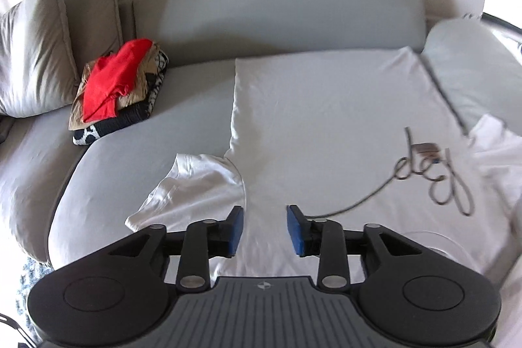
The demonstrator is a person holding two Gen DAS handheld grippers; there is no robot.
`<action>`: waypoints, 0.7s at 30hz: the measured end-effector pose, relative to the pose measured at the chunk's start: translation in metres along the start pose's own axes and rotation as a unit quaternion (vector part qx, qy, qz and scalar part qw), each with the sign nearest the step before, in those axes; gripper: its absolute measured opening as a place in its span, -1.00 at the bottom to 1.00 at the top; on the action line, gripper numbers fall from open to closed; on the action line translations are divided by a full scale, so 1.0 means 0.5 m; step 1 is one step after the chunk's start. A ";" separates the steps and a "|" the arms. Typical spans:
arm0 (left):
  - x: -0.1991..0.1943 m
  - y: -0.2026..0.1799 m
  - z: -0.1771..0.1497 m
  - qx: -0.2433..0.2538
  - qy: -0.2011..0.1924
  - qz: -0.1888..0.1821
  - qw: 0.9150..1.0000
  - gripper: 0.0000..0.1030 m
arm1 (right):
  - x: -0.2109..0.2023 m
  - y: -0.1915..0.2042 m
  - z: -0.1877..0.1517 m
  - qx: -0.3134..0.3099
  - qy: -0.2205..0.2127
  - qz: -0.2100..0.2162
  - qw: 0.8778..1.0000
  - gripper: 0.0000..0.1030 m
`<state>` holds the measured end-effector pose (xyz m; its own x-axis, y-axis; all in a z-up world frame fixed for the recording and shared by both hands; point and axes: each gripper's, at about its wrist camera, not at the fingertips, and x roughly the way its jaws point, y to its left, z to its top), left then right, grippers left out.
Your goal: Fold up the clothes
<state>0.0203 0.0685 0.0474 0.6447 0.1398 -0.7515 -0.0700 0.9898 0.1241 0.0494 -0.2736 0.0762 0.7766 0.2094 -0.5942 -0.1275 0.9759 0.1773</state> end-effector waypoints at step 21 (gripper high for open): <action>0.084 -0.132 -0.170 0.023 0.040 -0.015 0.999 -0.18 | 0.051 0.041 -0.233 0.009 0.206 -0.004 0.978 -0.51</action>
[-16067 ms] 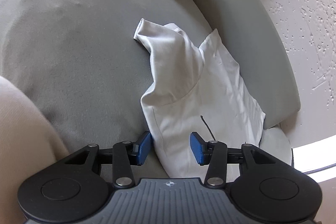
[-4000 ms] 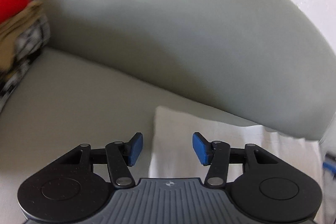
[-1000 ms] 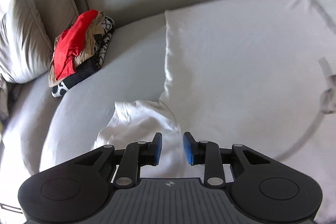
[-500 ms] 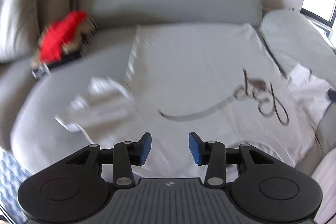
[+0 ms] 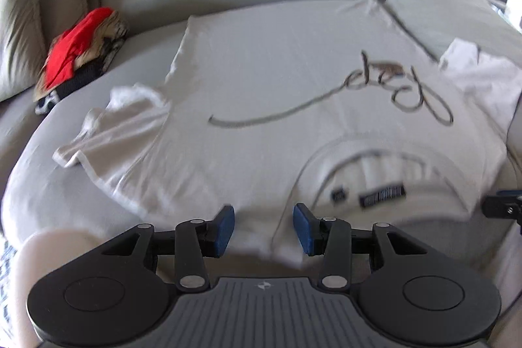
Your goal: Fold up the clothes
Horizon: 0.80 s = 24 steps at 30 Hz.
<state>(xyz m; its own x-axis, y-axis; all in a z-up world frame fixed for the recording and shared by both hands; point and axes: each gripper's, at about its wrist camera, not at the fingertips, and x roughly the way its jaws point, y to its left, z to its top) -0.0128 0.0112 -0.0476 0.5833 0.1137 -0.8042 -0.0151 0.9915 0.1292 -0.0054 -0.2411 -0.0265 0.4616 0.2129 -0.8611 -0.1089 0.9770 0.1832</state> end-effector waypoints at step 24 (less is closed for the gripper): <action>-0.007 -0.027 0.017 -0.007 -0.003 -0.024 1.000 0.22 | -0.039 -0.111 0.085 0.101 -0.141 -0.079 0.982 0.09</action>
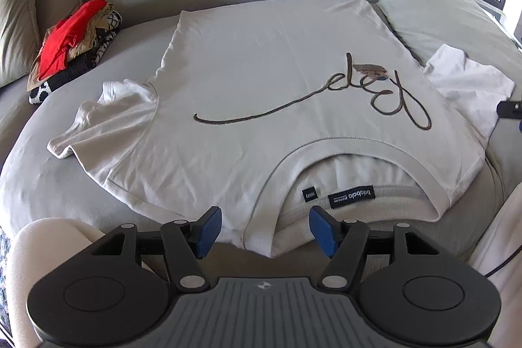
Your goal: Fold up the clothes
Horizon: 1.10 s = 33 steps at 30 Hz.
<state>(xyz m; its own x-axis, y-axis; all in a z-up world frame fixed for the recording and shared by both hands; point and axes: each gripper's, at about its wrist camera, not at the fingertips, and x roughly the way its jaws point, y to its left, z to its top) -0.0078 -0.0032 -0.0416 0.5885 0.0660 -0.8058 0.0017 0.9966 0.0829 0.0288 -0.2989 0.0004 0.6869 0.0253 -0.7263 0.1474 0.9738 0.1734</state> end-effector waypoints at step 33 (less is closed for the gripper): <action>0.020 0.001 0.011 -0.008 0.008 0.005 1.000 0.27 | 0.143 -0.137 0.101 0.110 -0.071 -0.035 0.991 -0.78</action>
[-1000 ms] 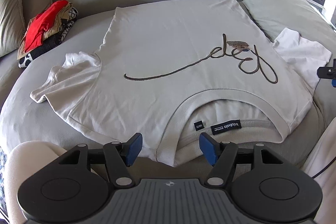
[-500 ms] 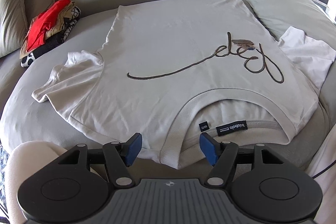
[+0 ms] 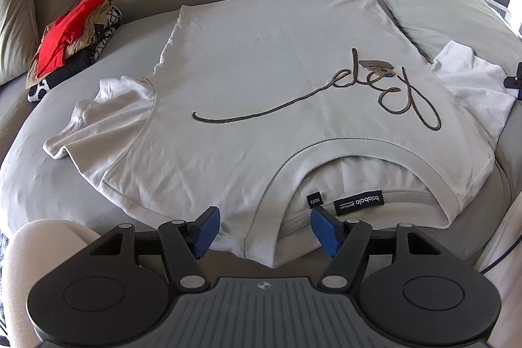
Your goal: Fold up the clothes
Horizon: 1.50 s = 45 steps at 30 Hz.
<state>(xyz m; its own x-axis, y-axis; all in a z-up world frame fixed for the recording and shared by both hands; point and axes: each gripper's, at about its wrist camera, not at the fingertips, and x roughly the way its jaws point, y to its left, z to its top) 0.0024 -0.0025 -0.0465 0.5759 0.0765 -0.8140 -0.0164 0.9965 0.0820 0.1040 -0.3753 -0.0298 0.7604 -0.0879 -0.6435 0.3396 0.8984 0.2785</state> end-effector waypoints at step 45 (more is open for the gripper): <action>-0.030 0.027 -0.012 -0.025 -0.017 -0.004 1.000 0.27 | 0.015 0.139 -0.048 -0.120 0.135 0.073 0.981 -0.82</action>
<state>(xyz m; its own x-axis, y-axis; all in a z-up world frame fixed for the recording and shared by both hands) -0.0113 0.0102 -0.0369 0.6038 0.0682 -0.7942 -0.0518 0.9976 0.0463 0.1200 -0.3034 -0.0321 0.6065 0.1368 -0.7832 0.0729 0.9714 0.2261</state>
